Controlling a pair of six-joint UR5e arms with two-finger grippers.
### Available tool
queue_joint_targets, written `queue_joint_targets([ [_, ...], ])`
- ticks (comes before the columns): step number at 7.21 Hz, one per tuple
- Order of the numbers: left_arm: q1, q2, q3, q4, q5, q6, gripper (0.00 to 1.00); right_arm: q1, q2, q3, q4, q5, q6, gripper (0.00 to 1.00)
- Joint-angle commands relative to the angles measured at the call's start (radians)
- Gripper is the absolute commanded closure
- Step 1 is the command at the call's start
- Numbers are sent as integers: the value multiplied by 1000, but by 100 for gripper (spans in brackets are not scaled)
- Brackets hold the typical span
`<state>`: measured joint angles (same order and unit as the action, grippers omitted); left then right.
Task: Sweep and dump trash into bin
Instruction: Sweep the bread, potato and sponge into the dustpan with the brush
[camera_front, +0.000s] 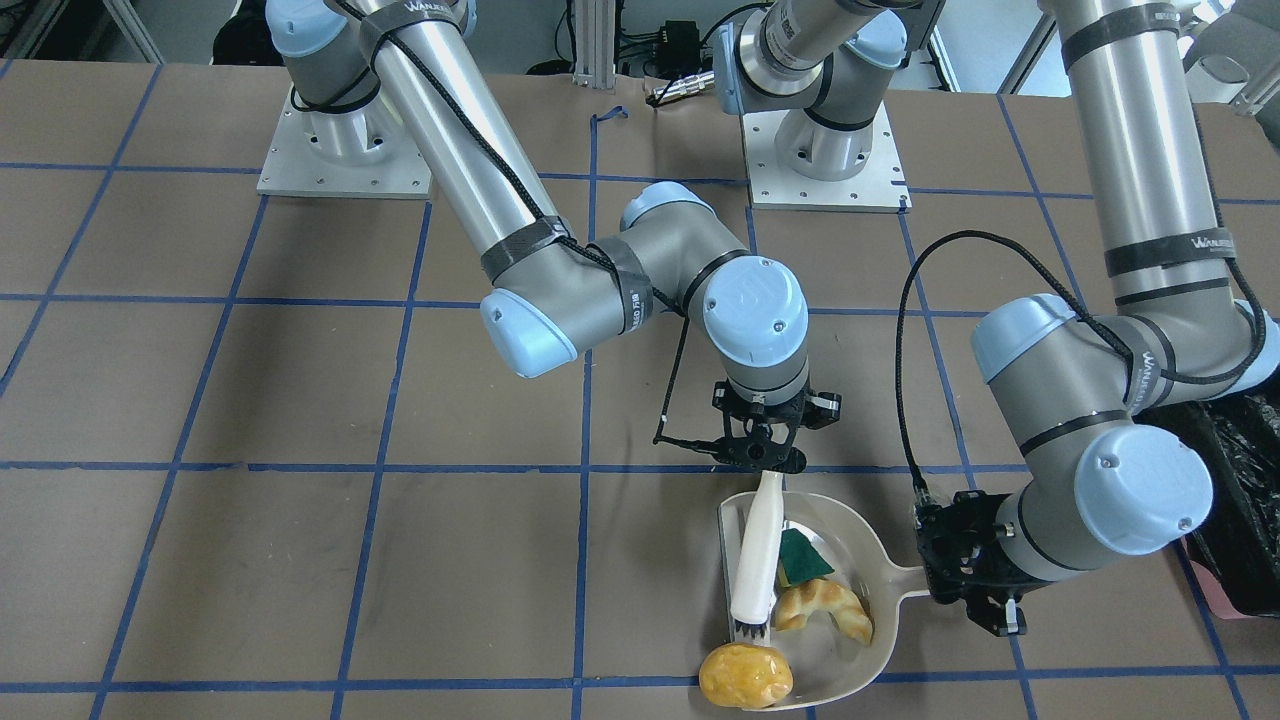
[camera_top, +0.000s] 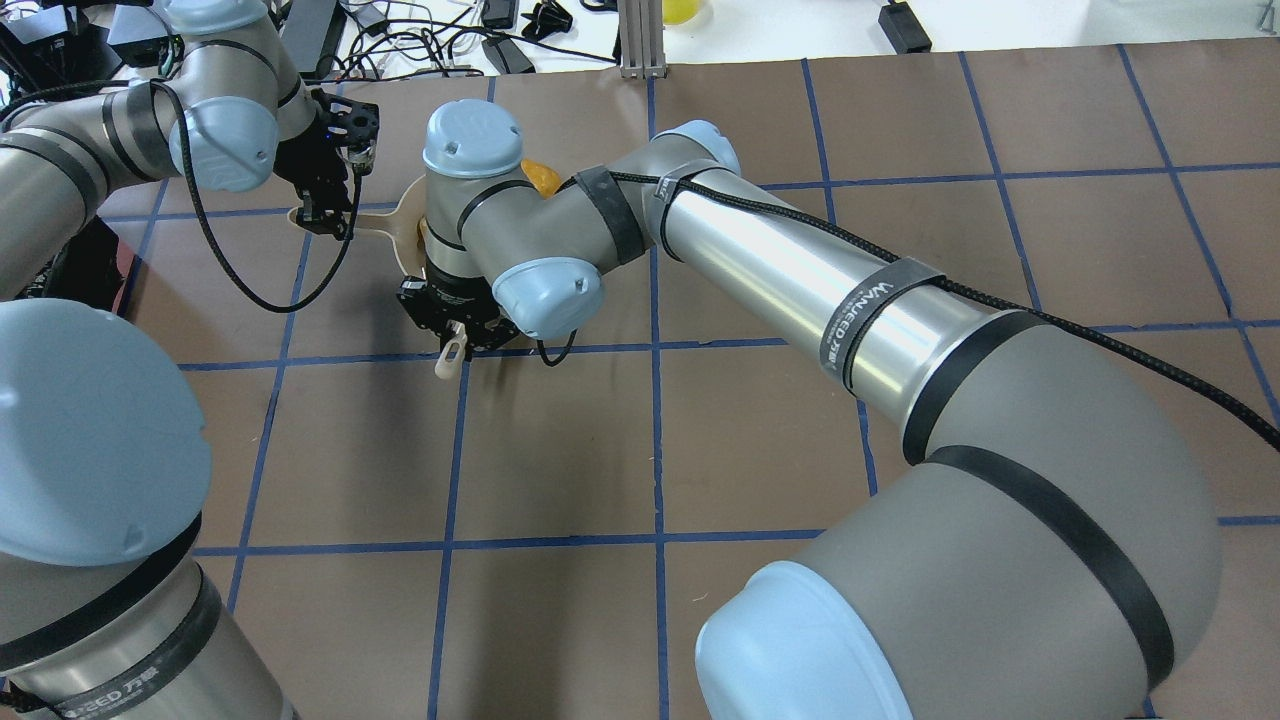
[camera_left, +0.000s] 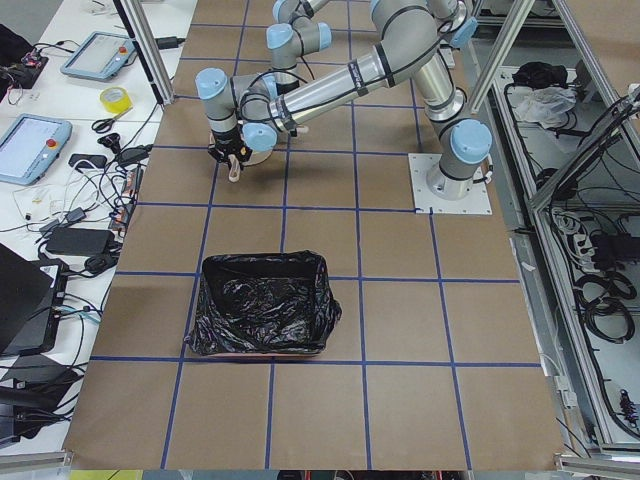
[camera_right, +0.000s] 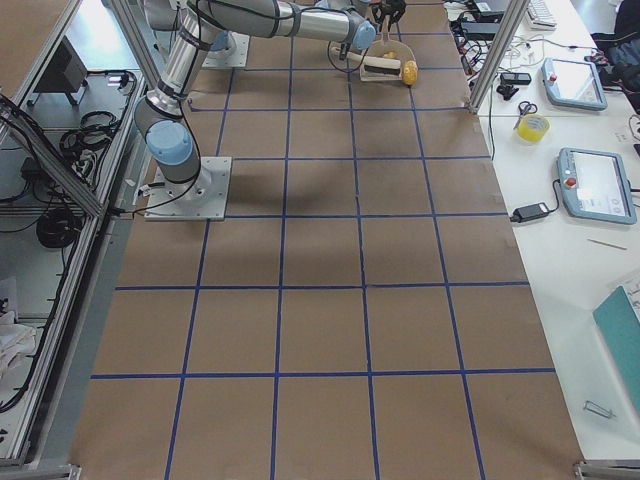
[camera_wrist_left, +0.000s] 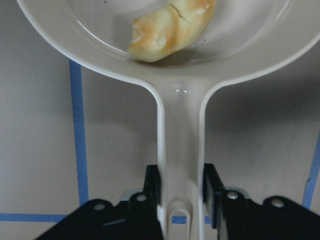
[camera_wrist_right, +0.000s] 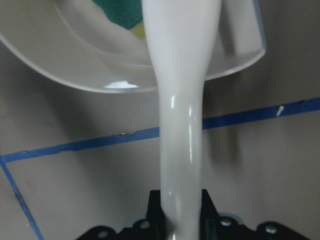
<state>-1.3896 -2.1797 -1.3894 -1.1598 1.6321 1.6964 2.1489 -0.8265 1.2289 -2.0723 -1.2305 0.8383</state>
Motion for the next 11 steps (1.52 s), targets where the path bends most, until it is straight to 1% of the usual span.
queue_joint_targets([
  [1, 1, 0, 1, 0, -1, 2, 91, 25, 0, -29, -17, 31, 13, 100],
  [3, 1, 0, 1, 2, -2, 0, 91, 22, -22, -16, 24, -36, -4, 100],
  [4, 1, 0, 1, 2, -2, 2, 91, 14, -39, -14, 55, -43, -8, 100],
  [6, 1, 0, 1, 2, -2, 2, 91, 5, -68, -12, 159, -113, -37, 100],
  [7, 1, -2, 1, 2, -2, 0, 91, 0, -85, -11, 210, -166, -63, 100],
  [8, 1, 0, 1, 2, 0, 0, 91, -24, -94, -9, 248, -214, -156, 100],
  [10, 1, -3, 1, 2, 2, 2, 91, -92, -91, -12, 250, -236, -250, 100],
  [11, 1, -5, 1, 0, 6, 2, 91, -106, -82, -14, 247, -268, -275, 100],
])
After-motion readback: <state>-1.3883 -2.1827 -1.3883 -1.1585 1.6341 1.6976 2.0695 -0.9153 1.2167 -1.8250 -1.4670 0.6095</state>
